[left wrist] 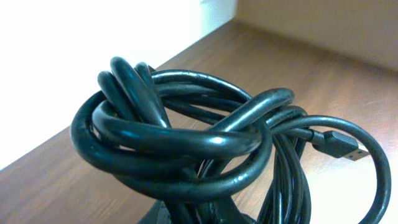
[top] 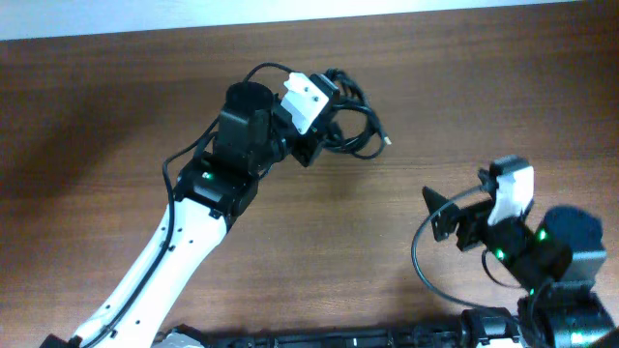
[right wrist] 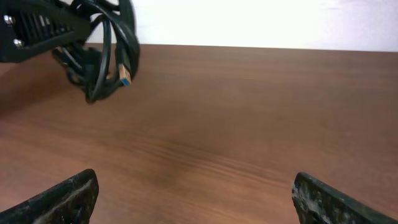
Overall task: Untangle cables
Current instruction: 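Lift the cable bundle with the left gripper toward the right arm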
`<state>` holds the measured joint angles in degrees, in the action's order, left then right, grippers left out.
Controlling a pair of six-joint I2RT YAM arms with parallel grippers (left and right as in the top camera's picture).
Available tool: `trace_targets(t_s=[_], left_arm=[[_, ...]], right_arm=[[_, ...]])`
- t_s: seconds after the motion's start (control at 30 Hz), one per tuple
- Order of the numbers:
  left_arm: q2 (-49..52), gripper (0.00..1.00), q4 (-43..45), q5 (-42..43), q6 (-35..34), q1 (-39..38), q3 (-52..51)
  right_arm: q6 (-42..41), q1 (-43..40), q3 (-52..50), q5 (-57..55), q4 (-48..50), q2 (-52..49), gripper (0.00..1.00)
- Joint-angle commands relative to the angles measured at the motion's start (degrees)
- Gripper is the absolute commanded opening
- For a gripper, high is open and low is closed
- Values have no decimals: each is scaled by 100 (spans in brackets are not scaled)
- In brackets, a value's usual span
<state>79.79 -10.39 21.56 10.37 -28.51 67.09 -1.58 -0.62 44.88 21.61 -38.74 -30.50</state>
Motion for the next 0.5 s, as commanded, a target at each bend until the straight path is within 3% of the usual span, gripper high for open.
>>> trace_targets(t_s=[0.0,0.2,0.3,0.37,0.47], left_arm=[[-299,0,490,1292,-79,20,133],[-365,0,1222,2057,-345,39,133],[-365,0,1650,3504,-278,407,133],[-365,0,1749,4382,-44,793,133],[-365,0,1749,4795,-39,1082,133]], right_arm=[[-44,35,629,678,107,-658,99],[-42,35,710,1397,691,-721,97],[-37,35,710,1447,852,-721,80],[-15,35,710,1753,1117,-721,80],[-17,35,710,2900,1735,-721,80]])
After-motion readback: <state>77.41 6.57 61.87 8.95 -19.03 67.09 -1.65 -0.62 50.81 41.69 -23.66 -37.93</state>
